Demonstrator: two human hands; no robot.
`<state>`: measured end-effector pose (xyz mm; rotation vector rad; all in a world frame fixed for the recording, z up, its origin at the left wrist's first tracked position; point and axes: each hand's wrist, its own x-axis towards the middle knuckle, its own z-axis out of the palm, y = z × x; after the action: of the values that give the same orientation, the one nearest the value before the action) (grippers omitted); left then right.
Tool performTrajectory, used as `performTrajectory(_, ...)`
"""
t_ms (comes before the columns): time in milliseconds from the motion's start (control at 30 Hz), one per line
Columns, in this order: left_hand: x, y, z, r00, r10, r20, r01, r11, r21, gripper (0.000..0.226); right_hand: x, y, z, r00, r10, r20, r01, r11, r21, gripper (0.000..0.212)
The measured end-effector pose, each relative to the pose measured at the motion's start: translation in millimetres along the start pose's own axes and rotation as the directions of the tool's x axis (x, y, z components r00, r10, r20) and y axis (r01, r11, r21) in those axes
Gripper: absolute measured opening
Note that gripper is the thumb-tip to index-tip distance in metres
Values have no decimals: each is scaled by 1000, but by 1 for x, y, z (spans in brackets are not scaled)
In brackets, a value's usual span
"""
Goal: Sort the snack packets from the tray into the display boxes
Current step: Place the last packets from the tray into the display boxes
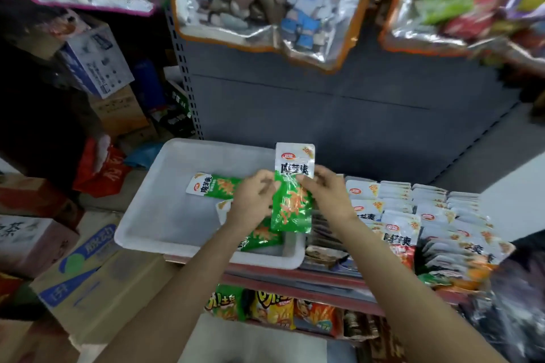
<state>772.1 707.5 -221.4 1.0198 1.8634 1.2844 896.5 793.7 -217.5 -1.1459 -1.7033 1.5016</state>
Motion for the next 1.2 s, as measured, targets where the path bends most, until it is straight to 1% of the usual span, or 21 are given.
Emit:
performTrajectory(67,1,16,27,998,44,49,-46,998,36,6,-6,-2,-33,1000,-20,-22,22,998,54,5)
performTrajectory(133,1,34,56,992,109,69,-114,990,81,3,-14,-2,-69,998,-26,-52,32,993,116,9)
performTrajectory(200,2,48,86,973,215,83,-226,960,165,10,-22,-5,-104,993,-62,-98,75,988,136,6)
performTrajectory(267,0,60,115,944,303,128,-327,909,259,16,-30,-7,-139,982,-89,-167,112,984,138,9)
performTrajectory(300,0,64,130,923,341,176,-382,864,328,19,-32,-7,-157,973,-102,-206,132,982,136,12)
performTrajectory(333,0,67,145,897,379,229,-442,797,411,22,-34,-6,-173,963,-113,-245,149,980,133,13)
performTrajectory(400,-2,70,172,858,387,337,-513,650,560,32,-36,-3,-204,942,-121,-312,170,976,135,12)
performTrajectory(433,-4,72,183,849,366,380,-528,590,611,38,-37,0,-218,933,-127,-336,182,974,138,13)
performTrajectory(533,-6,75,210,829,325,456,-559,428,711,49,-35,12,-251,921,-119,-371,185,972,146,13)
performTrajectory(567,-6,76,217,830,289,476,-557,393,732,52,-35,15,-260,922,-118,-368,183,972,146,12)
performTrajectory(633,-6,75,228,842,202,500,-539,362,761,58,-33,20,-272,924,-117,-363,182,972,149,14)
performTrajectory(700,-4,74,235,856,136,498,-512,350,784,62,-30,24,-280,916,-130,-379,199,969,149,14)
performTrajectory(800,0,74,241,859,104,502,-503,364,784,63,-25,30,-285,917,-148,-370,214,966,144,13)
performTrajectory(967,4,79,254,819,88,568,-531,492,690,63,-16,46,-283,955,-136,-263,175,976,132,17)
performTrajectory(1067,3,80,257,835,113,539,-499,572,652,52,-11,54,-283,971,-118,-209,145,982,119,17)
performTrajectory(1133,2,80,255,848,142,510,-477,624,619,43,-8,58,-284,980,-76,-183,94,991,94,14)
performTrajectory(1200,0,79,253,849,141,509,-473,632,614,40,-6,65,-284,989,11,-148,-6,999,34,13)
